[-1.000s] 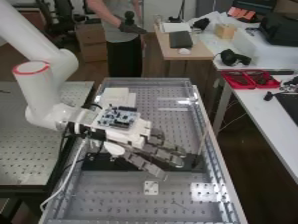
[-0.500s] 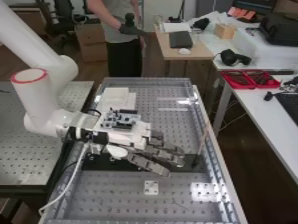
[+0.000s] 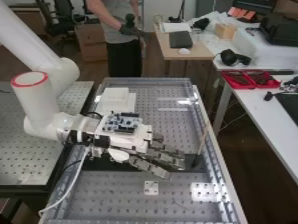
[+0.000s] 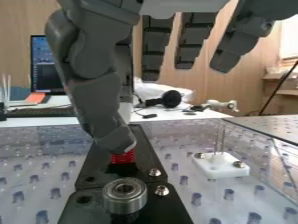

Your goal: Grab the pcb board and place it in the clear container

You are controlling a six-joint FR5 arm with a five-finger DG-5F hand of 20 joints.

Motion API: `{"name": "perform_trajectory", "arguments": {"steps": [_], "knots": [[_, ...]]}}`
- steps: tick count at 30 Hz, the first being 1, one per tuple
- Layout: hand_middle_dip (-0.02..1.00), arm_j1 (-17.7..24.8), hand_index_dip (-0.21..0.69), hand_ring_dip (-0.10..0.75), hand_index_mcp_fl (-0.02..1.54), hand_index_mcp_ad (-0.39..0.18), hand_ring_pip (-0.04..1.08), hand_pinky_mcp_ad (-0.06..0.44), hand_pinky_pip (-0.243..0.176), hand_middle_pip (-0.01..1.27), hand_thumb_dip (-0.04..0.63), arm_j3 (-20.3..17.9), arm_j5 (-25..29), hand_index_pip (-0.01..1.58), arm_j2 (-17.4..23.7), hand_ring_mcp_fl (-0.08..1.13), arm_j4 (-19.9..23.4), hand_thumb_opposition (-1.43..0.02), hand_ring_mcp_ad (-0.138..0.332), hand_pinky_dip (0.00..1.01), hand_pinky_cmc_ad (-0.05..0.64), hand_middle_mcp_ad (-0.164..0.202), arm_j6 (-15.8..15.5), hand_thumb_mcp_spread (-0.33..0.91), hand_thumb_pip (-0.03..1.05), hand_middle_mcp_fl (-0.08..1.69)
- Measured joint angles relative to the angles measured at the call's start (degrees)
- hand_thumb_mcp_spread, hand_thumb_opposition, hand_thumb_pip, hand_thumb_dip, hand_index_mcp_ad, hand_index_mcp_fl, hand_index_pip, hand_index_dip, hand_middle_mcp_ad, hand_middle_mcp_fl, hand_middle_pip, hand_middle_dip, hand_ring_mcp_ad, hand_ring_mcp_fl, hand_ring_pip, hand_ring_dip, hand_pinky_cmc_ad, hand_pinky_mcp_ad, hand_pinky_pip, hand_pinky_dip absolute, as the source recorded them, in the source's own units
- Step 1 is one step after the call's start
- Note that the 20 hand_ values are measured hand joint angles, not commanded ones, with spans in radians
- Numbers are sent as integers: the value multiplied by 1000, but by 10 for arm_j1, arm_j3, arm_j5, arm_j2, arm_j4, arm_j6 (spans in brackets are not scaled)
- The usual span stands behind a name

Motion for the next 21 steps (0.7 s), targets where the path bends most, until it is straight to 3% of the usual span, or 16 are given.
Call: {"name": "perform_trajectory", "arguments": {"steps": [21], "knots": [[188, -11, 328, 72, 202, -206, 124, 178, 3, 138, 316, 21, -21, 1531, -15, 77, -21, -869, 58, 154, 367, -47, 4, 731, 443, 204]]}}
